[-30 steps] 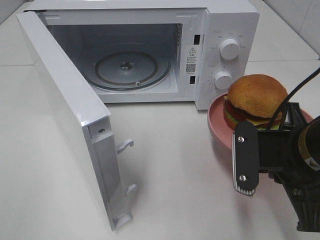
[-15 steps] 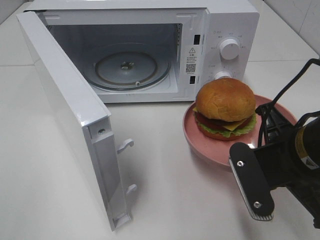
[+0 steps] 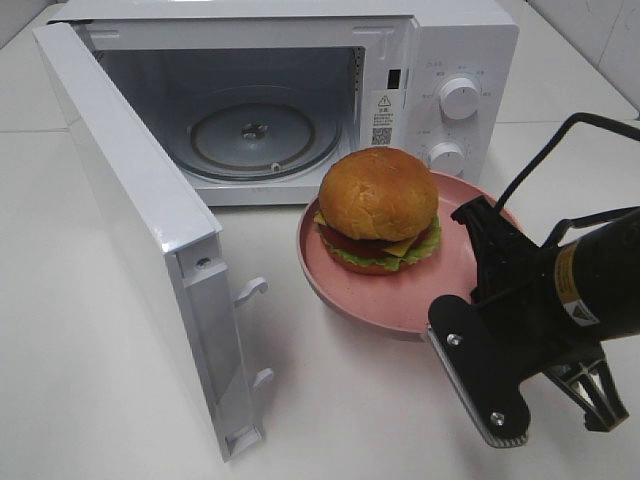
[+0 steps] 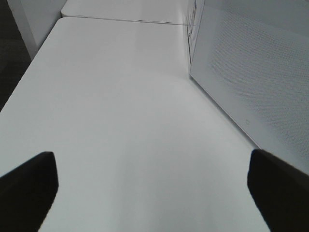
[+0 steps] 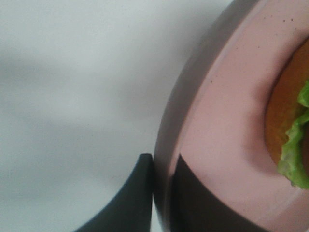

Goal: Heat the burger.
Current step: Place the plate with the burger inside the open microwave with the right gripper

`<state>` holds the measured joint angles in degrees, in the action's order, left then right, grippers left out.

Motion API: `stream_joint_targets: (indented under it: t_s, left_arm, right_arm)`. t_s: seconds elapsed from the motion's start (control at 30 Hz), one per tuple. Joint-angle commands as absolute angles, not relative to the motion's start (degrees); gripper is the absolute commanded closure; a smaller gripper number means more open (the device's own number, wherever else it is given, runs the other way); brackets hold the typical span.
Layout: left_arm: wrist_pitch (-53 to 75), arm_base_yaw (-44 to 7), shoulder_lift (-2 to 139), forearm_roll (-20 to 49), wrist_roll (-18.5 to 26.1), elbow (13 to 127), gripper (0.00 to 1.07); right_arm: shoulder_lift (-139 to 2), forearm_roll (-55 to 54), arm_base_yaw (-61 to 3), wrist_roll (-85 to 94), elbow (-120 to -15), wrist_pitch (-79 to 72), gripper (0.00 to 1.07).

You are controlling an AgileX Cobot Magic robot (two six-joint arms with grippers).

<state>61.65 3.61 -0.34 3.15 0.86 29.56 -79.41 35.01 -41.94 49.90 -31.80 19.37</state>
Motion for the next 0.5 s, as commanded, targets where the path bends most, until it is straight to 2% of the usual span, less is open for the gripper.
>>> stream_joint_targets:
  t_s: [0.03, 0.5]
  left_arm:
    - [61.4, 3.7, -0.5, 3.6, 0.8, 29.6, 0.07]
    - [61.4, 3.7, -0.5, 3.6, 0.8, 29.6, 0.07]
  right_arm:
    - [-80.4, 35.6, -42.0, 50.5, -34.5, 14.0, 1.07]
    - [-87.8, 35.6, -42.0, 52.4, -41.9, 12.9, 1.07]
